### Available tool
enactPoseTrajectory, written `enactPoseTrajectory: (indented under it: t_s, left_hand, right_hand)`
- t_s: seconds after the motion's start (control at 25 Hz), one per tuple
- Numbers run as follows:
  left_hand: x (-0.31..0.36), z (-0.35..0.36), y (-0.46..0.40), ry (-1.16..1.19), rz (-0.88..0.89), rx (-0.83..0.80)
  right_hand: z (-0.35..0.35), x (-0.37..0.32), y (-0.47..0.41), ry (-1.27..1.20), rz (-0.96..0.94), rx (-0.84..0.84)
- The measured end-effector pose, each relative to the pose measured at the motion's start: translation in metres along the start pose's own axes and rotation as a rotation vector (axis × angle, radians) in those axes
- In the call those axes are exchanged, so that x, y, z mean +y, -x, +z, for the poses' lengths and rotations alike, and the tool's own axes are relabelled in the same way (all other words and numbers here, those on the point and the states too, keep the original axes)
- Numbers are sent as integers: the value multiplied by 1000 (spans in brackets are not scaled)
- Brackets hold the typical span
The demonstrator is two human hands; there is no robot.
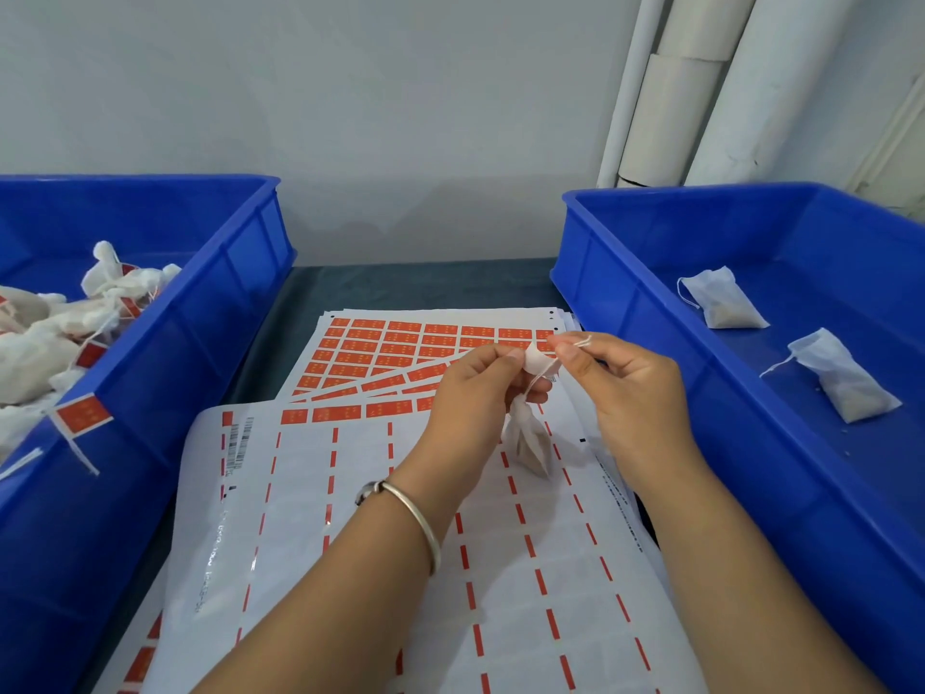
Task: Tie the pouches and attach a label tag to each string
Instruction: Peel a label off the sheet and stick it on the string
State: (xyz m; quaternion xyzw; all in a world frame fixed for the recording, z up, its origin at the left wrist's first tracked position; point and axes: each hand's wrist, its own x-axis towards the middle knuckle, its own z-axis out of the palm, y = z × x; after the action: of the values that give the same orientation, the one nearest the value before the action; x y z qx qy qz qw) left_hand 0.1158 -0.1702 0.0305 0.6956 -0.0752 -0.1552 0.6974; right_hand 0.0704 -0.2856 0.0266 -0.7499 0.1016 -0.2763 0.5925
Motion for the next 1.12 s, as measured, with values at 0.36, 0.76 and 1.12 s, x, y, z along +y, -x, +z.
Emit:
enactPoseTrajectory:
  t_s: [0.36,0.76,1.12]
  left_hand:
    - [6,-5,2,-95,47,-19]
    - [14,-6,6,-151,46,-29]
    - [9,-9,6,-106,207,-137]
  right_hand:
    - [-2,3,-1,74,-13,34]
    - [-1,2,0,69,-7,59]
    - [0,-1,-1,-50,82,78]
